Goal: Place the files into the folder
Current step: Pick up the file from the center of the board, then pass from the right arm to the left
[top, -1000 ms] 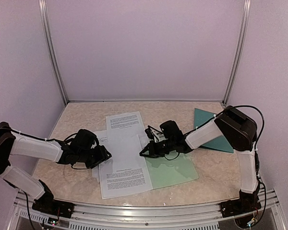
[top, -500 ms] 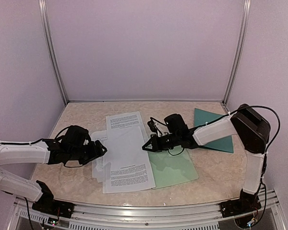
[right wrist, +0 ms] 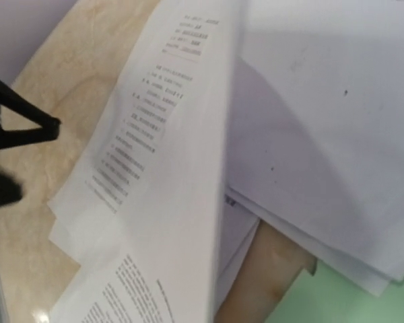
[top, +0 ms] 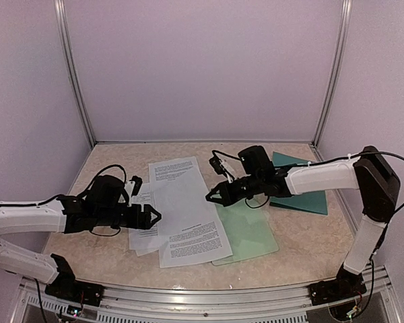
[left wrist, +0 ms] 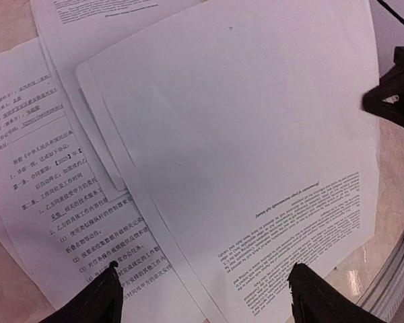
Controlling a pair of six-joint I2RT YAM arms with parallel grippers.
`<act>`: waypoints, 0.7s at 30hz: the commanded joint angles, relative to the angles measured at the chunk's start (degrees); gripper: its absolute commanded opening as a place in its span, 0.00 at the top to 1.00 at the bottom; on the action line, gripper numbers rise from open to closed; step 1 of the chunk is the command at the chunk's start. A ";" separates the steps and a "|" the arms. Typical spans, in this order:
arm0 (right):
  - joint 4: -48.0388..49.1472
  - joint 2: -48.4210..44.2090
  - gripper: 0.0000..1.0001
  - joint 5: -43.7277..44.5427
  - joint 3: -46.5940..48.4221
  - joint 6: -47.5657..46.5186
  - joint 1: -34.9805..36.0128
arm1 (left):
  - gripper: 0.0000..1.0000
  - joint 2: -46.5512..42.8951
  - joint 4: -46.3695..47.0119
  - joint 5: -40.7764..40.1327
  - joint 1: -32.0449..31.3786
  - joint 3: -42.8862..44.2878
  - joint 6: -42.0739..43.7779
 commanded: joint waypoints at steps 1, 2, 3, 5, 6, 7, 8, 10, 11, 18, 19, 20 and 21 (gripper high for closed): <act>-12.63 -1.93 1.00 0.47 3.38 -12.86 -0.31 | 0.17 -2.90 1.63 6.37 -3.35 4.08 17.05; -14.08 -2.55 1.00 0.44 3.68 -14.52 -0.31 | 0.17 -3.19 1.52 7.07 -3.61 4.80 19.33; -15.92 -3.24 1.00 0.06 3.92 -16.41 -0.24 | 0.17 -3.59 0.99 7.65 -3.66 5.84 21.50; -18.29 -4.94 1.00 -0.97 4.09 -19.55 -0.22 | 0.16 -4.03 -0.18 8.97 -3.66 8.02 26.14; -19.51 -5.76 1.00 -1.47 4.27 -21.15 -0.18 | 0.15 -4.02 -1.11 10.31 -3.62 9.41 28.85; -20.54 -6.76 1.00 -2.04 4.25 -22.28 -0.16 | 0.14 -3.91 -2.25 11.32 -3.61 10.83 31.91; -21.77 -7.61 1.00 -2.29 4.37 -23.60 -0.05 | 0.13 -3.43 -3.36 11.97 -3.58 12.92 35.87; -24.88 -9.16 1.00 -3.00 4.89 -27.12 0.23 | 0.11 -1.56 -5.82 12.57 -3.53 16.07 40.47; -26.61 -9.99 1.00 -2.46 5.28 -28.56 0.62 | 0.10 -0.34 -6.31 13.59 -3.31 17.26 42.54; -33.12 -15.44 1.00 -2.01 4.83 -33.91 2.28 | 0.01 6.78 -12.81 22.05 -0.56 24.73 51.75; -34.25 -15.97 1.00 -1.83 4.58 -34.80 2.76 | 0.01 7.27 -13.86 24.46 0.12 25.74 52.57; -34.90 -16.63 1.00 -1.33 4.33 -35.34 3.15 | 0.01 7.99 -14.40 25.36 0.61 26.69 53.78; -35.41 -17.11 1.00 -1.28 4.17 -35.98 3.44 | 0.01 8.61 -15.08 25.54 0.76 27.46 54.99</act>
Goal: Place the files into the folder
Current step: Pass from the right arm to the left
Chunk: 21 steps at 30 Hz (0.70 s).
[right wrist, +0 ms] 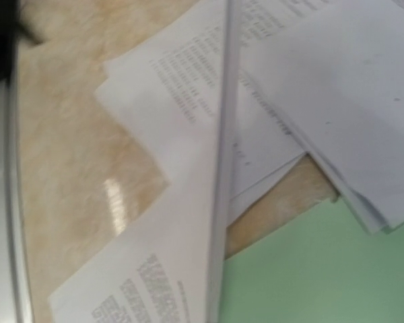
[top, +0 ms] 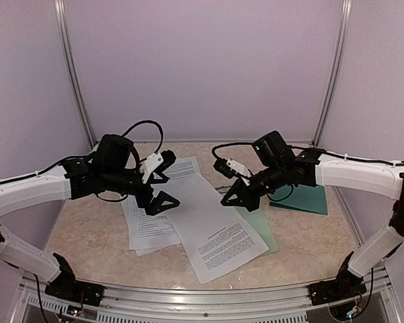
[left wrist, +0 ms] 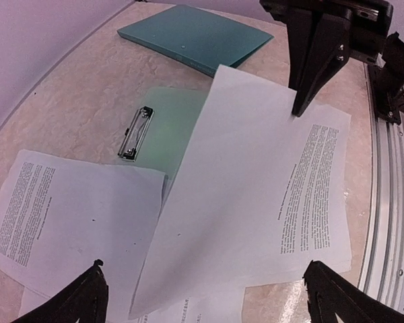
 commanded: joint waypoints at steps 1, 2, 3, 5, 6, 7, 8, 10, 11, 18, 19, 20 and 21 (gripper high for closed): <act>-6.24 -3.21 1.00 0.02 -0.66 -5.32 1.92 | 0.01 2.25 -6.55 7.40 1.78 4.40 8.70; -6.39 -3.92 1.00 -0.06 -1.13 -5.65 2.15 | 0.01 3.11 -7.44 8.75 2.07 4.99 10.09; -6.64 -4.40 1.00 -0.14 -1.41 -6.15 2.46 | 0.01 3.72 -8.33 10.19 2.37 5.83 11.16; -7.57 -5.04 1.00 0.01 -1.56 -6.81 2.83 | 0.02 5.41 -10.18 12.14 3.16 7.62 12.62; -8.10 -5.12 1.00 0.31 -1.52 -7.15 3.07 | 0.02 6.79 -10.67 12.90 3.51 8.42 13.15; -8.36 -5.29 1.00 0.28 -1.56 -7.47 3.26 | 0.03 7.85 -10.72 14.01 3.85 9.08 13.81; -8.75 -5.28 1.00 0.46 -1.43 -7.94 3.45 | 0.04 8.64 -10.99 15.40 4.01 10.01 14.51; -9.20 -5.24 1.00 1.25 -1.16 -8.35 3.65 | 0.08 11.16 -12.22 18.94 4.21 12.56 15.98; -9.60 -5.24 1.00 1.22 -1.01 -8.73 3.64 | 0.10 12.66 -13.13 20.51 4.22 14.26 16.42; -8.68 -5.97 1.00 3.94 -0.31 -8.05 3.60 | 0.27 21.53 -18.40 29.50 3.46 20.54 16.42; -8.70 -5.82 1.00 4.30 -0.19 -7.98 3.53 | 0.27 21.75 -17.89 30.18 3.06 20.17 16.38; -8.78 -5.64 1.00 4.76 0.00 -7.87 3.40 | 0.28 22.01 -17.40 30.28 2.58 19.86 16.26; -8.72 -5.57 1.00 4.95 0.12 -7.86 3.40 | 0.30 22.14 -17.19 30.71 2.17 19.66 16.28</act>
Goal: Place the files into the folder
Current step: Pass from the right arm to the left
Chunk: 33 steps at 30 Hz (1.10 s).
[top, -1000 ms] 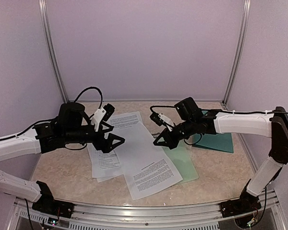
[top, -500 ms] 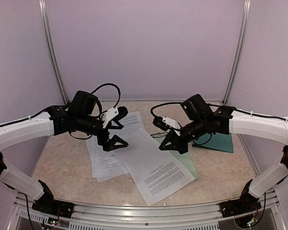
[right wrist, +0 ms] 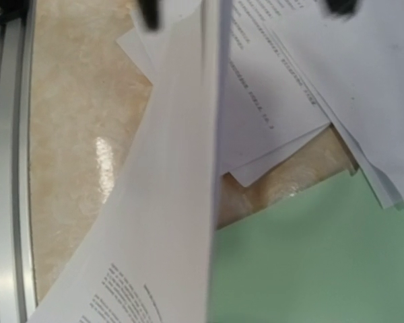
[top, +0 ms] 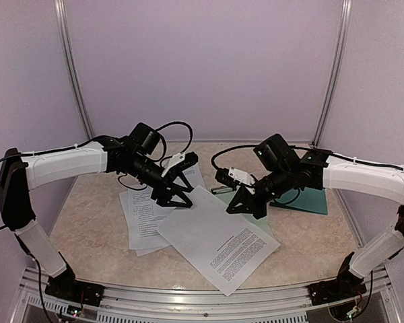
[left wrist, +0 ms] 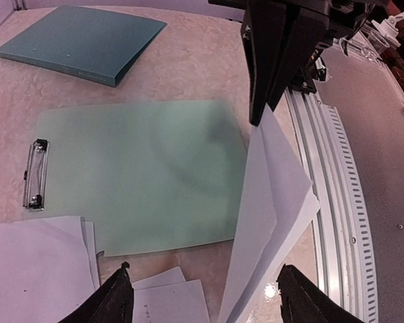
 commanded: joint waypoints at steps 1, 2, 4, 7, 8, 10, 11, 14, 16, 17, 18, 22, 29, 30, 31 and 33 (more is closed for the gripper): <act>-0.75 -1.21 1.00 2.00 0.94 -0.43 0.15 | 0.32 1.36 -2.21 6.26 -1.90 -0.20 0.84; -0.69 -1.25 1.00 1.82 0.97 -0.63 0.10 | 0.36 1.85 -2.30 6.47 -1.99 -0.20 0.84; -0.50 -1.38 1.00 1.84 1.16 -0.91 0.10 | 0.45 2.66 -2.58 6.54 -2.00 0.01 0.79; -0.58 -1.17 1.00 2.60 1.65 -1.17 -0.03 | 0.62 4.06 -3.28 7.02 -2.06 1.29 0.16; -0.55 -1.16 1.00 2.66 1.78 -1.13 -0.22 | 0.65 4.28 -3.36 6.92 -2.13 1.62 -0.16; -0.25 -1.09 1.00 2.72 2.04 -1.01 -0.46 | 0.71 4.94 -3.70 6.82 -2.26 2.07 -0.61; 0.14 -1.17 1.00 2.59 2.00 -0.75 -0.56 | 0.75 5.11 -3.85 6.82 -2.32 2.17 -0.66; 1.15 -1.57 1.00 3.55 1.73 0.25 -1.05 | 0.92 5.09 -3.79 5.87 -2.27 2.10 -1.71; 2.09 -1.95 1.00 4.35 1.36 1.57 -1.76 | 0.98 4.11 -2.64 4.13 -1.99 1.58 -4.16; 2.61 -2.31 1.00 4.56 1.33 2.32 -2.35 | 1.00 3.48 -1.25 2.81 -1.80 0.90 -5.92; 3.03 -2.63 1.00 4.41 1.24 3.13 -2.94 | 1.00 2.44 0.48 0.67 -1.55 0.01 -8.19; 6.65 -3.88 0.64 4.25 0.83 8.21 -5.81 | 1.00 -2.37 4.10 -5.80 -1.19 -3.52 -13.94; 17.85 -7.37 0.19 8.40 -7.05 23.88 -13.57 | 1.00 -13.73 11.25 -8.40 1.55 -11.38 -27.86; 20.46 -7.89 0.18 8.59 -9.29 25.66 -14.57 | 1.00 -15.22 13.10 -8.84 1.11 -13.39 -28.49; 22.82 -8.06 0.18 8.44 -11.08 27.01 -15.26 | 1.00 -17.01 14.59 -9.50 0.63 -15.19 -29.27; 27.24 -8.07 0.17 8.21 -14.33 29.27 -15.88 | 1.00 -20.02 15.88 -12.02 -0.31 -17.35 -30.63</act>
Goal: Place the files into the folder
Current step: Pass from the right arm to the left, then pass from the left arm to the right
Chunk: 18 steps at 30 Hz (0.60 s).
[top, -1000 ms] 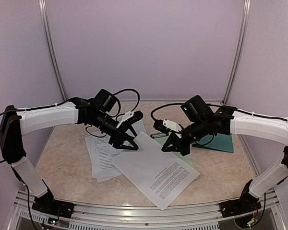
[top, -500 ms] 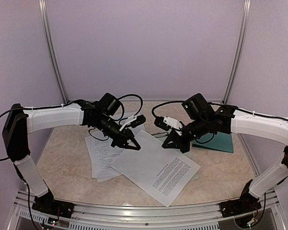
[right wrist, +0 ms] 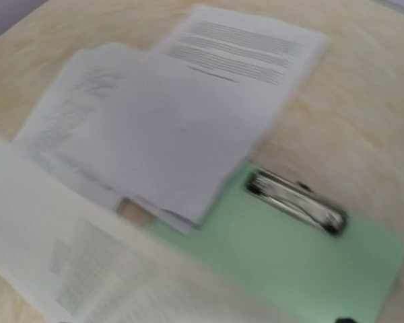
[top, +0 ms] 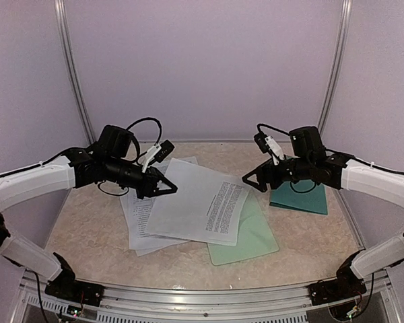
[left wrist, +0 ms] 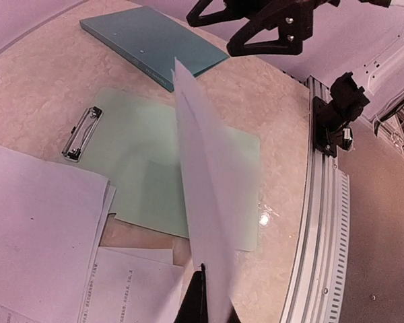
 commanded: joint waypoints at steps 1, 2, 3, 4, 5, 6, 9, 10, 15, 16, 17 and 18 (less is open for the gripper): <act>12.93 -0.47 0.17 0.36 -7.93 9.62 -1.90 | 1.00 -5.89 5.94 -6.11 -1.74 -4.89 -6.99; 15.02 -0.13 0.17 -0.36 -9.37 10.13 -1.96 | 1.00 -6.54 5.62 -7.10 -1.77 -5.22 -7.60; 17.50 0.17 0.16 -0.78 -10.78 10.70 -1.98 | 1.00 -7.36 5.33 -7.59 -1.82 -5.58 -7.92; 19.23 0.73 0.16 -0.86 -12.08 11.21 -2.00 | 1.00 -7.74 5.18 -8.28 -1.96 -6.14 -8.10; 21.04 1.48 0.16 -0.91 -13.28 11.34 -2.05 | 1.00 -8.28 5.22 -8.89 -2.19 -6.65 -8.14; 22.49 2.37 0.16 -1.51 -14.16 11.31 -2.09 | 1.00 -8.97 5.55 -9.34 -2.41 -7.18 -7.90; 27.65 5.25 0.15 -3.01 -16.67 11.07 -2.10 | 1.00 -10.02 6.25 -9.90 -2.80 -8.36 -7.62; 30.05 6.13 0.15 -3.54 -18.03 11.05 -2.11 | 1.00 -10.40 6.45 -9.82 -2.87 -8.59 -7.59; 40.73 11.16 0.15 -7.74 -21.57 11.50 -2.75 | 1.00 -11.94 7.41 -9.57 -3.61 -10.03 -7.06; 43.67 12.37 0.15 -8.62 -22.05 11.74 -2.73 | 1.00 -12.21 7.46 -9.49 -3.68 -10.16 -7.27; 45.36 13.82 0.15 -10.01 -22.26 12.06 -2.79 | 1.00 -12.36 7.60 -9.37 -3.70 -10.33 -7.34; 47.04 15.23 0.15 -11.00 -22.29 12.46 -2.79 | 1.00 -12.58 7.57 -9.24 -3.71 -10.37 -7.49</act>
